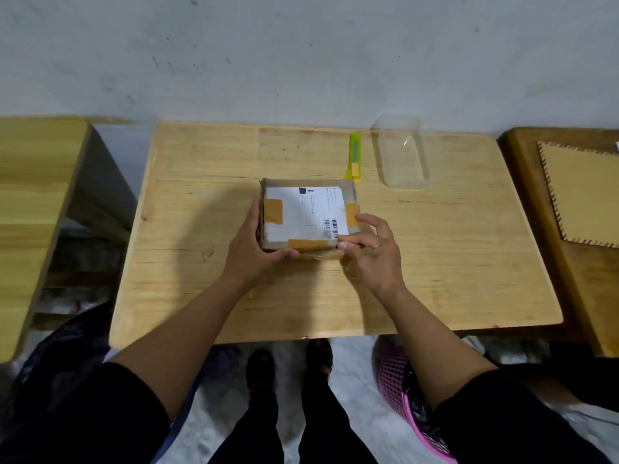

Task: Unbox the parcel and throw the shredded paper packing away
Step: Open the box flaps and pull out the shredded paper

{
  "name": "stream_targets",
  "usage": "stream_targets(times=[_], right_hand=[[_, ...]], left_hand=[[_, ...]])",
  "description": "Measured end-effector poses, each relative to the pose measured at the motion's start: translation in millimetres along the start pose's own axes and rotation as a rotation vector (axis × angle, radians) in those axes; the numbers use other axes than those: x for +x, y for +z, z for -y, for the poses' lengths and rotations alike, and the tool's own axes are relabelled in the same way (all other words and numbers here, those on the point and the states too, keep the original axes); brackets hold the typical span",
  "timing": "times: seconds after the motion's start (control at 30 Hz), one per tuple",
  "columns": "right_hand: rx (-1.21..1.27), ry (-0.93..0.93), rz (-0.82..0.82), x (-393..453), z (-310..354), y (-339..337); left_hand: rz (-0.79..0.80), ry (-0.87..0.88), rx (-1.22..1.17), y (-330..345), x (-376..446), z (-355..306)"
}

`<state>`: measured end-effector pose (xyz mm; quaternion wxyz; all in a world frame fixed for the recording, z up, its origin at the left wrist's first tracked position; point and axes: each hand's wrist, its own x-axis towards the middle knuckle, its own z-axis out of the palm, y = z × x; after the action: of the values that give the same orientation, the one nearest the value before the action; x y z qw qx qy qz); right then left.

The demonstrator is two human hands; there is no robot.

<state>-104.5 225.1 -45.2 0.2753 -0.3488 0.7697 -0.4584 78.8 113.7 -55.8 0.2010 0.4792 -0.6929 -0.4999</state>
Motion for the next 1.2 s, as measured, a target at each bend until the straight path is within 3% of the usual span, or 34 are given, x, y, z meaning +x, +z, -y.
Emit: stream_targets(times=[0.13, 0.67, 0.87, 1.0, 1.2], right_hand=[[-0.085, -0.096, -0.009, 2, 0, 2], [-0.006, 0.025, 0.016, 9, 5, -2], [0.039, -0.026, 0.135, 12, 3, -22], [-0.094, -0.094, 0.235, 17, -3, -38], [-0.033, -0.102, 0.125, 18, 1, -30]], left_hand=[[-0.008, -0.019, 0.020, 3, 0, -2], [-0.010, -0.040, 0.035, 10, 1, -4], [-0.007, -0.035, 0.021, 12, 0, -5], [-0.005, -0.026, 0.011, 13, 0, -4], [-0.021, -0.019, 0.036, 14, 0, -2]])
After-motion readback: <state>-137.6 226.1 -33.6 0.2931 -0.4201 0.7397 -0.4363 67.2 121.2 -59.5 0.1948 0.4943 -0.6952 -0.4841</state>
